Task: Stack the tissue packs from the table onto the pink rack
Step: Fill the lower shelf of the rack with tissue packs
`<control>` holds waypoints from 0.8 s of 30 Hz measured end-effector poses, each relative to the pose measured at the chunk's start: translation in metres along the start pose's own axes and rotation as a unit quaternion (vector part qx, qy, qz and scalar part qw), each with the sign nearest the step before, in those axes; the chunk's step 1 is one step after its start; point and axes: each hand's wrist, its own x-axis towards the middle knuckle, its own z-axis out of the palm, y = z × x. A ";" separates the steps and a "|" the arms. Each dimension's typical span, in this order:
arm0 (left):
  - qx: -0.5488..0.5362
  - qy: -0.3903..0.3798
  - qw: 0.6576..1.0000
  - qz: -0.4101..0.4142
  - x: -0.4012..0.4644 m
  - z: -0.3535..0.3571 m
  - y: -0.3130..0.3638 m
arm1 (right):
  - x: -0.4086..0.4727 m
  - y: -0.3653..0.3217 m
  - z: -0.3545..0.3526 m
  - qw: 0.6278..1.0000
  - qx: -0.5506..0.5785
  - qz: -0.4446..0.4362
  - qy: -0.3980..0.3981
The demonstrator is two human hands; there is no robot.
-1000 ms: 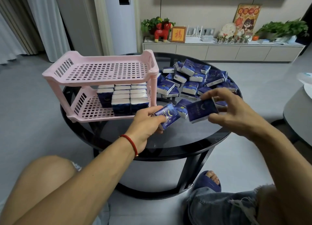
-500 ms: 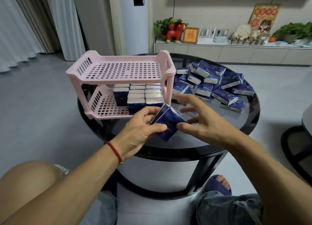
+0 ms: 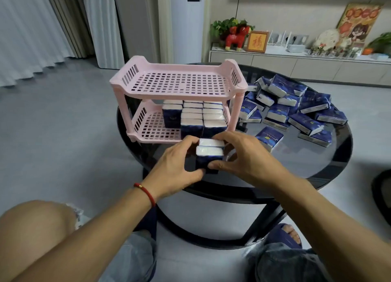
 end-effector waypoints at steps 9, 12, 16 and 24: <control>-0.108 -0.010 0.994 -0.023 0.003 -0.009 -0.005 | 0.003 -0.008 0.004 0.999 0.032 0.031 0.016; -0.127 0.003 0.991 -0.040 0.001 -0.018 -0.005 | 0.006 -0.011 0.007 0.998 0.058 0.032 0.014; -0.109 0.029 0.992 -0.052 -0.002 -0.042 -0.004 | 0.010 -0.015 0.006 0.993 0.105 0.041 0.033; 0.066 0.218 0.972 -0.053 0.002 -0.058 -0.017 | 0.017 0.008 -0.002 0.952 0.053 0.223 0.205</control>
